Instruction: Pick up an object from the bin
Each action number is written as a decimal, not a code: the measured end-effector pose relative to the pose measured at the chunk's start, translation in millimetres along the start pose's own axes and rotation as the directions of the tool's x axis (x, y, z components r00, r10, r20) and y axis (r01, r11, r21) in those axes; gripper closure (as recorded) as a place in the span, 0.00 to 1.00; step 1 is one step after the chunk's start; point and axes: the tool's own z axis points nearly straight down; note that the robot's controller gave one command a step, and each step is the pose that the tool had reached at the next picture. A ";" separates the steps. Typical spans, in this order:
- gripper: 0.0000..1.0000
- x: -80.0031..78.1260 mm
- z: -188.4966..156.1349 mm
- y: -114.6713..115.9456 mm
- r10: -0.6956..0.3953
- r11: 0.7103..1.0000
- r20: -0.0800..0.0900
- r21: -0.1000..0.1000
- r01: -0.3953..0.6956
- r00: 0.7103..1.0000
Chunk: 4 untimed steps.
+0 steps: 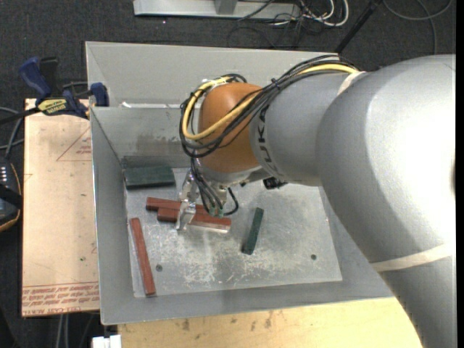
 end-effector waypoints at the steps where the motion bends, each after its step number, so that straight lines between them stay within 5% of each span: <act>1: 1.00 0.0 0.0 0.0 0.000 1.000 0.000 0.000 0.000 1.000; 4: 1.00 3.7 -12.2 -2.0 -0.001 1.000 -0.027 0.014 0.002 1.000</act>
Offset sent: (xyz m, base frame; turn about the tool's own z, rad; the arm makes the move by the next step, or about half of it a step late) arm 0.0000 0.0001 0.0048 -0.0002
